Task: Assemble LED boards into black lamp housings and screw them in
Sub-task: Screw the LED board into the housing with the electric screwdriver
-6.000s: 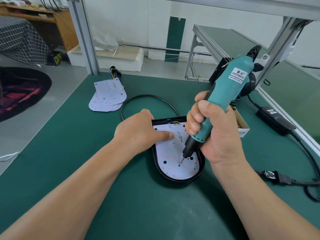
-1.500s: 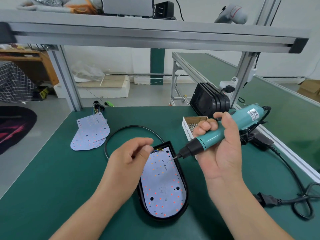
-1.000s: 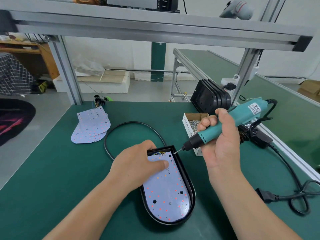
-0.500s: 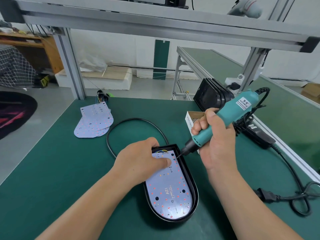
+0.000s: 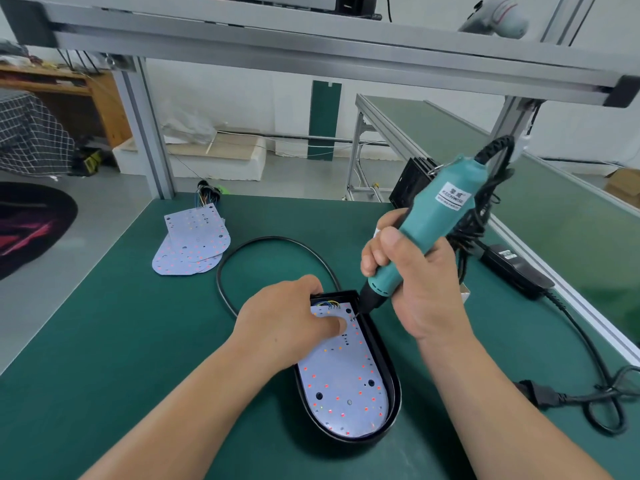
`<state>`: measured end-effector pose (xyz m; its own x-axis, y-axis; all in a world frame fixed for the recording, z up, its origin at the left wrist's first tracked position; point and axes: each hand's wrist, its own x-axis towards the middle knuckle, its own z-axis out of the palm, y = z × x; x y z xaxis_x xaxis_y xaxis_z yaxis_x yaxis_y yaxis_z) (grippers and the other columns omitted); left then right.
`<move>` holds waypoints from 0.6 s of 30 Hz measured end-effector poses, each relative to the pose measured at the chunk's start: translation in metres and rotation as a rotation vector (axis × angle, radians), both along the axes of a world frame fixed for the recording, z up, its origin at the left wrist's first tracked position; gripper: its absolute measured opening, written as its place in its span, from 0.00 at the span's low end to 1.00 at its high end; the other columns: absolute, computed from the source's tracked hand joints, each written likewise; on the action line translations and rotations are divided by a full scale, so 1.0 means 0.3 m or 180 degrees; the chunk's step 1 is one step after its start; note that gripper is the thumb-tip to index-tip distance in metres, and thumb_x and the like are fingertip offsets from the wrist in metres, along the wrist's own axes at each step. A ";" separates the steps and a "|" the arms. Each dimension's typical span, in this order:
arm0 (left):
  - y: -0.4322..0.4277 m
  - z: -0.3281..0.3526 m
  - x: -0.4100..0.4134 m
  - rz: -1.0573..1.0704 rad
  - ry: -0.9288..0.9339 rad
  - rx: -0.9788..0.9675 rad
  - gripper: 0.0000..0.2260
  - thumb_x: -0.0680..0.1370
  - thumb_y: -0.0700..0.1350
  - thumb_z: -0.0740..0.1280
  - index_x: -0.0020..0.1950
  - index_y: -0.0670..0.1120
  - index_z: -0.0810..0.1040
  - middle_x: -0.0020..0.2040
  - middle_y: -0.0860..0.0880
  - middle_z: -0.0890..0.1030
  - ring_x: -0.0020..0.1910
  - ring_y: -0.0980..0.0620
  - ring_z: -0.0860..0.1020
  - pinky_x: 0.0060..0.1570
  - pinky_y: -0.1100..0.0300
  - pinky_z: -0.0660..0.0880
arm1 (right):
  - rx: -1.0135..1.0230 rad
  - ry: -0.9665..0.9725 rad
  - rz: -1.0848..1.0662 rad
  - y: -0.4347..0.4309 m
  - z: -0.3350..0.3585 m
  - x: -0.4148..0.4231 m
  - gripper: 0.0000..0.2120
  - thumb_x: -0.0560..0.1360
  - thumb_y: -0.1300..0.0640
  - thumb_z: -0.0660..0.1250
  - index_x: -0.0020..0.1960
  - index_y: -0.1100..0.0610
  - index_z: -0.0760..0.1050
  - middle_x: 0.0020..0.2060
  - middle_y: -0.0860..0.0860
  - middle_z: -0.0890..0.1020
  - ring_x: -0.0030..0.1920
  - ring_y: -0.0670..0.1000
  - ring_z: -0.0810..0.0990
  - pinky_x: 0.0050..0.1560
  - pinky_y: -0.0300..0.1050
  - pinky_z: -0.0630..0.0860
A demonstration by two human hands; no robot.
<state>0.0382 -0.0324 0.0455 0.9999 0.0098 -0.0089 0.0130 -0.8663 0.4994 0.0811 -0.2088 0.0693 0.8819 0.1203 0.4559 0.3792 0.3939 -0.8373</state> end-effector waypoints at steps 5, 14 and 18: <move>-0.003 -0.001 0.004 -0.0033 -0.0003 0.0016 0.18 0.72 0.65 0.72 0.48 0.54 0.73 0.41 0.52 0.81 0.42 0.51 0.79 0.40 0.54 0.74 | -0.0199 -0.0140 0.0165 0.018 0.000 -0.005 0.07 0.77 0.59 0.68 0.42 0.54 0.73 0.32 0.50 0.70 0.32 0.56 0.71 0.36 0.48 0.71; -0.003 0.000 0.010 0.0008 0.0028 0.0079 0.19 0.71 0.67 0.72 0.47 0.54 0.72 0.38 0.52 0.79 0.39 0.53 0.78 0.35 0.55 0.69 | -0.0333 -0.0140 0.0349 0.005 -0.012 0.001 0.05 0.75 0.61 0.68 0.46 0.52 0.78 0.31 0.50 0.72 0.33 0.56 0.74 0.41 0.49 0.74; -0.001 0.003 0.009 -0.0013 0.0036 0.0000 0.19 0.71 0.66 0.72 0.47 0.54 0.73 0.38 0.53 0.79 0.38 0.53 0.78 0.36 0.55 0.70 | -0.0123 -0.0095 0.0342 -0.023 -0.012 -0.003 0.07 0.74 0.60 0.70 0.52 0.55 0.80 0.33 0.53 0.74 0.36 0.57 0.76 0.46 0.51 0.75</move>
